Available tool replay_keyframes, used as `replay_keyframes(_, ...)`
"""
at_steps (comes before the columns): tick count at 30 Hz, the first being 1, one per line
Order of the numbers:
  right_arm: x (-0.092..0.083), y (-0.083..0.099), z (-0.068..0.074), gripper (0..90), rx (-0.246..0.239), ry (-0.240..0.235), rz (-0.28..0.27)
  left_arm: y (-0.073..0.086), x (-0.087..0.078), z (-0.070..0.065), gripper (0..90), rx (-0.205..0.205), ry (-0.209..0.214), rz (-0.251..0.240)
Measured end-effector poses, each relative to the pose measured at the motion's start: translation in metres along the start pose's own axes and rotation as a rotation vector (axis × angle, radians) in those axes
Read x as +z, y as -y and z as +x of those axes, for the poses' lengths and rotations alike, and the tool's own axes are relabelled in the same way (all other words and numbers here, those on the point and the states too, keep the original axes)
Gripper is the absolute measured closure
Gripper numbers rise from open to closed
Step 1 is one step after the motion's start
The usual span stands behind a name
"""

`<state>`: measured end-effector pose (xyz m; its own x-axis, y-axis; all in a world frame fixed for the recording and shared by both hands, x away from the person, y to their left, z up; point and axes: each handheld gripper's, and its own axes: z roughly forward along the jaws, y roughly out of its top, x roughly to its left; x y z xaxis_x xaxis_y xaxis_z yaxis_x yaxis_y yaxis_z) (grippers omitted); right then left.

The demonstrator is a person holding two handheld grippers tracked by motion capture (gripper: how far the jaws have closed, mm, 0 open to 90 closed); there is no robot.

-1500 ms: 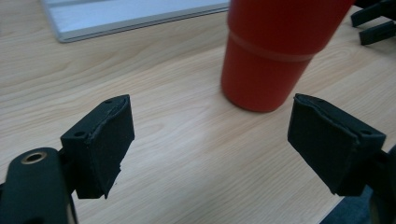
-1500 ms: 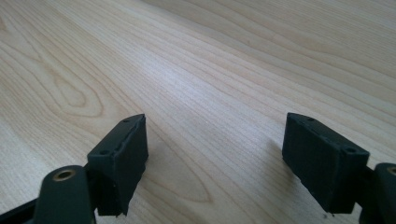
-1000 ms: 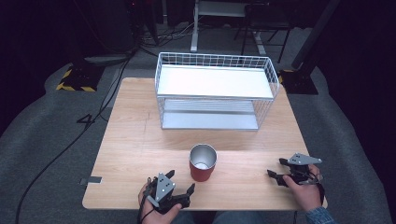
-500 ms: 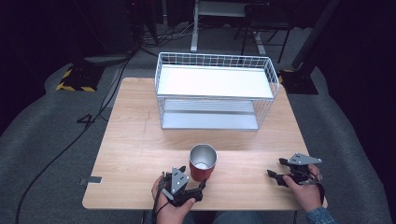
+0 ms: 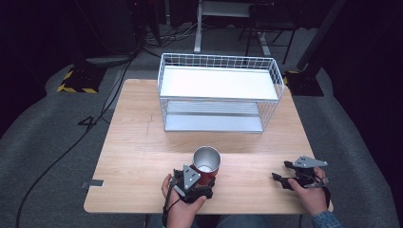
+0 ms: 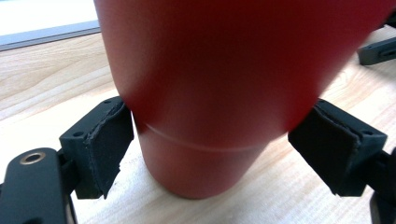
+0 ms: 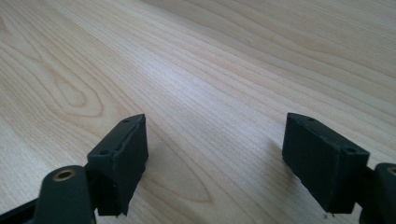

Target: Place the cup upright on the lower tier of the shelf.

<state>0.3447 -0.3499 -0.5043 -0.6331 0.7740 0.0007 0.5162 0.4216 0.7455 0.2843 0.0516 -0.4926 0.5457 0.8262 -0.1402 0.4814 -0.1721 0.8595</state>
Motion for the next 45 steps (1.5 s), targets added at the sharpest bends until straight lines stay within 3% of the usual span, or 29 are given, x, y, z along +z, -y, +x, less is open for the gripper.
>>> replay_keyframes(7, 0.000, 0.000, 0.000, 22.6, 0.000, 0.000, 0.000, 0.001, 0.011, 0.000, 13.9, -0.013, -0.017, 0.011)
replay_keyframes(18, 0.000, 0.000, 0.000, 22.6, 0.000, 0.000, 0.000, -0.003, 0.018, -0.005, 13.8, 0.000, -0.058, 0.026)
replay_keyframes(27, 0.000, 0.000, 0.000, 22.6, -0.005, -0.003, 0.001, -0.005, 0.024, -0.009, 13.8, -0.050, -0.107, 0.011)
replay_keyframes(33, -0.001, 0.001, 0.000, 22.6, -0.006, -0.006, 0.000, -0.005, 0.025, -0.012, 15.2, -0.059, -0.146, 0.011)
replay_keyframes(45, -0.001, 0.001, 0.000, 22.6, -0.008, -0.008, 0.000, -0.004, 0.021, -0.011, 16.7, -0.035, -0.149, -0.001)
